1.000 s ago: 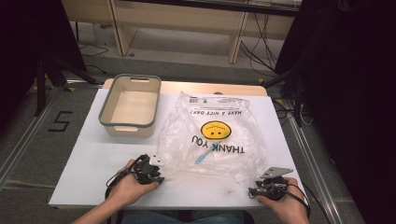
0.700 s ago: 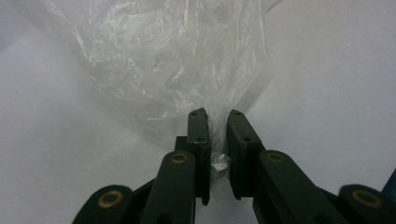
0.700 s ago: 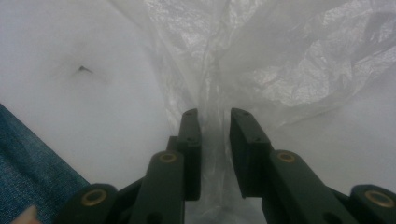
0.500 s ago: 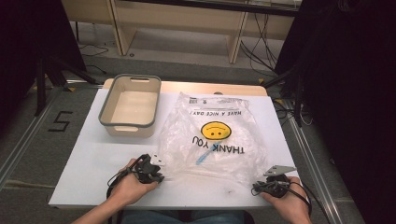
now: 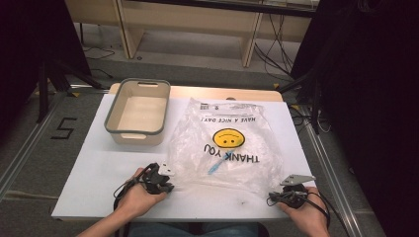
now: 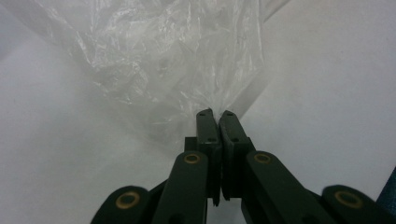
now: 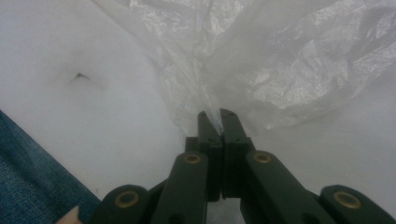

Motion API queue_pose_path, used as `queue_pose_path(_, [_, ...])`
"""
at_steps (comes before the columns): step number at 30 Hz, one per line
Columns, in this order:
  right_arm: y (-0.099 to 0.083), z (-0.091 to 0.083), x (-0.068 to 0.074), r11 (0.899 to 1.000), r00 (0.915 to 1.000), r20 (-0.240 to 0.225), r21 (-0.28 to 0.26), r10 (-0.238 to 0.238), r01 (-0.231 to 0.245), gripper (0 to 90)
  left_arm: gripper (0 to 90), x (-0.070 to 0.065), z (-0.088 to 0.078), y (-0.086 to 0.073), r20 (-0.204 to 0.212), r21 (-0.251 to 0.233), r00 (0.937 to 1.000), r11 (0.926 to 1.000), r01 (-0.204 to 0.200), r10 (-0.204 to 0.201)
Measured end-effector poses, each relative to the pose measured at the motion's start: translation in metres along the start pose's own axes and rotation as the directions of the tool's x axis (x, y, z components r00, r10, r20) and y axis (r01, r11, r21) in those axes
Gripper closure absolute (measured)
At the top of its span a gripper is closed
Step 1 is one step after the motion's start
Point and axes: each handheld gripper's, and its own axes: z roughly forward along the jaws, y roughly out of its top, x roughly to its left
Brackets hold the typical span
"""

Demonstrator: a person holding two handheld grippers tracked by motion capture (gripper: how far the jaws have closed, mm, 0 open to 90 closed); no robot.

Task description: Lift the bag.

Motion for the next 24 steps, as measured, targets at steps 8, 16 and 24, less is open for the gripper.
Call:
queue_pose_path(8, [0.002,-0.006,-0.002,0.999,0.9998,0.021,-0.034,0.005,-0.004,89.9,88.6,0.002,-0.008,0.002,-0.024,-0.054,0.9997,0.9985,-0.006,0.005])
queue_pose_path(16, [0.004,-0.014,-0.004,0.997,0.9985,0.054,-0.081,0.012,-0.007,90.0,88.7,0.004,-0.021,0.006,-0.064,-0.145,0.9977,0.9890,-0.030,0.021])
queue_pose_path(24, [0.006,-0.021,-0.005,0.992,0.9953,0.096,-0.122,0.005,0.007,90.0,88.7,0.007,-0.027,0.008,-0.075,-0.195,0.9971,0.9806,-0.022,0.008])
